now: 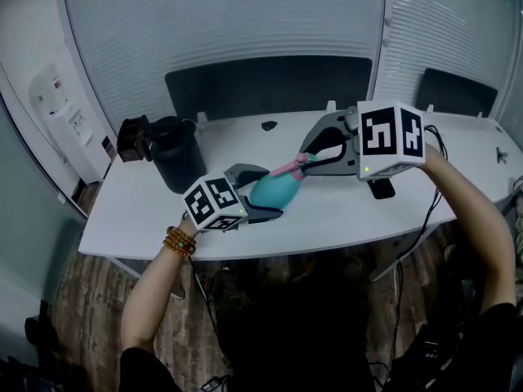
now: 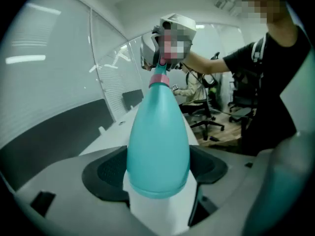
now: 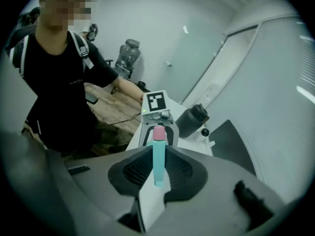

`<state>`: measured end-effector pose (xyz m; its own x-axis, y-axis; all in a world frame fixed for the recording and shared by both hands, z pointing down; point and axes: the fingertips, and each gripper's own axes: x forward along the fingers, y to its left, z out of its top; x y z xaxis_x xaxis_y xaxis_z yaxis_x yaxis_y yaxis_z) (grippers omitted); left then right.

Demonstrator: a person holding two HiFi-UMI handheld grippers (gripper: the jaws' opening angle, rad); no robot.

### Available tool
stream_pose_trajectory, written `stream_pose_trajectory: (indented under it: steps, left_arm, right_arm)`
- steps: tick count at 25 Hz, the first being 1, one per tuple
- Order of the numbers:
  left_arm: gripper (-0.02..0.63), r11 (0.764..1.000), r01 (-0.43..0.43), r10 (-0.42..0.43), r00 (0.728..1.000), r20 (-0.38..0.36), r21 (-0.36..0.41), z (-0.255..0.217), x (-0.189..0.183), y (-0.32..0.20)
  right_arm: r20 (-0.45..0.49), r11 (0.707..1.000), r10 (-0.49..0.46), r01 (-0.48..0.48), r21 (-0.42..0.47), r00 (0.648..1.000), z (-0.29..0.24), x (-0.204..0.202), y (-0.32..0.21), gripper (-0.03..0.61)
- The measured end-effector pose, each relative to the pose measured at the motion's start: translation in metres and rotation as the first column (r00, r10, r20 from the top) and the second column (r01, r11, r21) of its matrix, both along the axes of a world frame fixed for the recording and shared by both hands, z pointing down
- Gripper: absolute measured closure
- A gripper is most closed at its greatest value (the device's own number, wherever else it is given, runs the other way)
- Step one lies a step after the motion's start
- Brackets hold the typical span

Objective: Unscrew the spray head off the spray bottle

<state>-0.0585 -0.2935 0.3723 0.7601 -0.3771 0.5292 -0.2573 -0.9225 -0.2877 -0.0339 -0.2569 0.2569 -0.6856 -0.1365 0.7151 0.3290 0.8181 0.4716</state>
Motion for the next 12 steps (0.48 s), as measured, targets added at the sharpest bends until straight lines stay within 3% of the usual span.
stream_pose_trajectory:
  steps: [3,5,7,10,12]
  left_arm:
    - [0.233,0.977,-0.163,0.157,0.986,-0.056,-0.135,0.003,0.010,0.031]
    - [0.233,0.927,-0.301,0.283,0.953,-0.109,-0.224,0.004,0.017,0.058]
    - [0.233,0.836,-0.445,0.407,0.895,-0.183,-0.320,0.003,0.022,0.091]
    - [0.233,0.670,-0.601,0.527,0.799,-0.291,-0.436,-0.001,0.022,0.131]
    - [0.233,0.610,-0.643,0.560,0.763,-0.322,-0.464,-0.003,0.020,0.142]
  right_arm:
    - [-0.090,0.992,-0.125,0.127,0.010,0.988,0.003,0.008,0.026,0.509]
    - [-0.132,0.974,-0.222,0.226,0.015,0.966,0.002,0.013,0.048,0.509]
    - [-0.139,0.948,-0.313,0.317,0.003,0.939,-0.002,0.014,0.073,0.509]
    - [-0.131,0.911,-0.409,0.412,-0.007,0.903,-0.009,0.011,0.103,0.509]
    - [-0.151,0.900,-0.431,0.437,0.008,0.890,-0.011,0.008,0.112,0.509]
